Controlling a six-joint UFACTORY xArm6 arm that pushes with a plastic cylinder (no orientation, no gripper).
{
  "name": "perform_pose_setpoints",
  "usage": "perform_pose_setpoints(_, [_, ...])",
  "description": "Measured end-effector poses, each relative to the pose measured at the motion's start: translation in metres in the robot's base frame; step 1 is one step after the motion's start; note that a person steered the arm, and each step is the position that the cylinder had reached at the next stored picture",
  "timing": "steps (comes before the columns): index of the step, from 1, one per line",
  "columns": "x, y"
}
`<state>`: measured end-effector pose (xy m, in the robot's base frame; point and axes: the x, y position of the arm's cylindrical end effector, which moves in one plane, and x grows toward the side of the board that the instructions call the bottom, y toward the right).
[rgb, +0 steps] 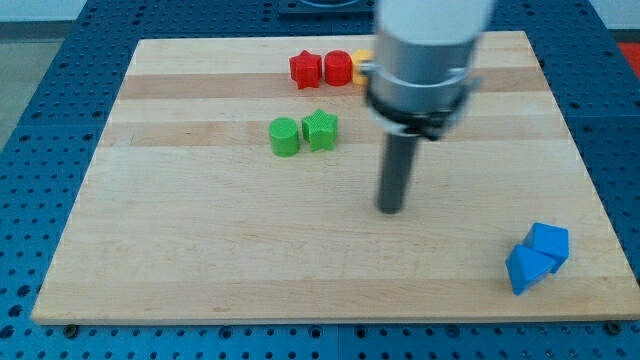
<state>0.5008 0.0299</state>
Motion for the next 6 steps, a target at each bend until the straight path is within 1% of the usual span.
perform_pose_setpoints(1, [-0.011,-0.075])
perform_pose_setpoints(2, [-0.052,-0.133])
perform_pose_setpoints(3, [-0.097,-0.167])
perform_pose_setpoints(4, [-0.116,-0.152])
perform_pose_setpoints(5, [-0.12,-0.116])
perform_pose_setpoints(6, [-0.112,-0.089])
